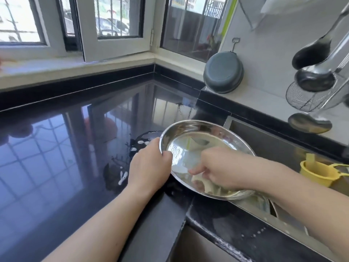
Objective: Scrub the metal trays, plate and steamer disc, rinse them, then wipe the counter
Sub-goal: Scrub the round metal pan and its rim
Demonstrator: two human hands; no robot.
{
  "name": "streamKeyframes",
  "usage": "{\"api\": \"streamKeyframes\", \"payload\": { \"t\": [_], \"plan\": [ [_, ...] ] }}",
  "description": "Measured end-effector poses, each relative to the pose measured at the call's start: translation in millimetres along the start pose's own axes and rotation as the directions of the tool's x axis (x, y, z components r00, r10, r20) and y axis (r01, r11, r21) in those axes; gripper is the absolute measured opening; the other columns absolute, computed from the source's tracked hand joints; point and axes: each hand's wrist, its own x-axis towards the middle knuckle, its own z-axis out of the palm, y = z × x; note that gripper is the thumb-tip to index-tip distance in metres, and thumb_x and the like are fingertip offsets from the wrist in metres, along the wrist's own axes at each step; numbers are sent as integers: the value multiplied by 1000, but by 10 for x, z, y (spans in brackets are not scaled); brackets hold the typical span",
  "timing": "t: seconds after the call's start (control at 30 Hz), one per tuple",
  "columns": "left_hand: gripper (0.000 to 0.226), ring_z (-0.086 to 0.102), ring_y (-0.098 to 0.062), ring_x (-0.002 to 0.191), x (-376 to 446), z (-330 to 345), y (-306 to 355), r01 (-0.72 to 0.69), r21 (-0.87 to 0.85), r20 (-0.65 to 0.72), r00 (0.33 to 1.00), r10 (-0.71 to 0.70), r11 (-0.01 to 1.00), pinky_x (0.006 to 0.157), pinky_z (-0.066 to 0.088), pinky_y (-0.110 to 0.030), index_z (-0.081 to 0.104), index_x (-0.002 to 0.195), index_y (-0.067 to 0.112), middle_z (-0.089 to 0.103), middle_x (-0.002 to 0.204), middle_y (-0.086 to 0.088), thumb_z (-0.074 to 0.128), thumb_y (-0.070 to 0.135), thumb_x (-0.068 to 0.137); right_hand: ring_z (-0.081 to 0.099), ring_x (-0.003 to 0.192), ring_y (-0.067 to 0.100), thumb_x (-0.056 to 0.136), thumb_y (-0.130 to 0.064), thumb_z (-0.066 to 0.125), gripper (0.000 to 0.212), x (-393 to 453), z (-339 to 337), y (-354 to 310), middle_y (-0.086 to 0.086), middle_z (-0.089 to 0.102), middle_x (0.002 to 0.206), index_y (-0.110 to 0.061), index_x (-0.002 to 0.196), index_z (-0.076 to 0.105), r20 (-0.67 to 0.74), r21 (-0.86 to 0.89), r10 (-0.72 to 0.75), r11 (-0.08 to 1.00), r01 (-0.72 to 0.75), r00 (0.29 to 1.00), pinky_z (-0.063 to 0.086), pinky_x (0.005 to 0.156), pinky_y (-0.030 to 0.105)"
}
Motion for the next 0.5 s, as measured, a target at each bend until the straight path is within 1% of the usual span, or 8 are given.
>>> {"api": "streamKeyframes", "payload": {
  "t": [0.07,0.13,0.17,0.23,0.3,0.37,0.43,0.5],
  "plan": [
    [28,62,-23,91,-16,-10,16,0,-20,7,1000,0,1000,76,47,-39,62,108,35,69,95,10,48,24,86,51,77,15,97,-13,57,49,181,-61,-109,-12,62,88,-48,131,63,-72,-45,6,999,-9,997,49,78,31],
    [28,62,-22,91,-32,-26,37,2,-35,14,1000,-1,999,75,46,-38,62,107,36,69,92,11,49,24,85,56,76,20,94,-10,55,57,376,-123,-156,-6,61,84,-64,111,66,-129,-96,36,994,-49,991,53,76,33],
    [28,62,-23,90,-36,-33,42,-1,-37,15,1000,1,999,75,47,-38,62,106,35,69,91,11,49,24,84,60,81,25,94,-13,55,55,461,-163,-107,-2,65,91,-66,103,66,-171,-82,69,993,-84,983,54,77,34],
    [29,62,-24,90,-26,-35,47,-1,-43,12,1000,1,999,76,48,-39,62,107,35,69,91,10,49,24,83,65,100,29,96,-19,55,43,583,-222,92,2,70,113,-52,118,69,-222,-51,185,978,-200,957,55,86,34],
    [32,62,-25,91,-17,-35,33,11,-46,10,1000,-11,999,76,48,-39,62,109,35,69,93,9,49,23,83,65,109,28,97,-17,54,42,619,-225,233,1,70,122,-42,128,68,-219,-54,246,963,-263,944,53,90,32],
    [33,62,-25,92,-29,-34,30,11,-52,13,1000,-10,999,76,47,-39,62,110,36,70,93,9,48,25,82,65,114,26,98,-20,55,40,599,-170,205,0,69,129,-41,130,67,-184,9,233,972,-235,955,53,97,35],
    [28,62,-24,90,-49,-38,41,2,-68,13,1000,-1,998,74,47,-38,62,105,36,69,91,11,46,29,84,64,117,26,99,-22,57,37,547,-117,75,0,67,134,-41,129,68,-142,102,158,984,-144,977,52,100,37],
    [25,62,-23,90,-48,-42,48,3,-71,8,1000,-2,997,76,49,-39,62,104,36,69,91,12,45,31,86,63,117,28,99,-18,56,40,534,-86,4,1,64,137,-42,129,67,-125,88,129,989,-118,984,52,99,39]
  ]
}}
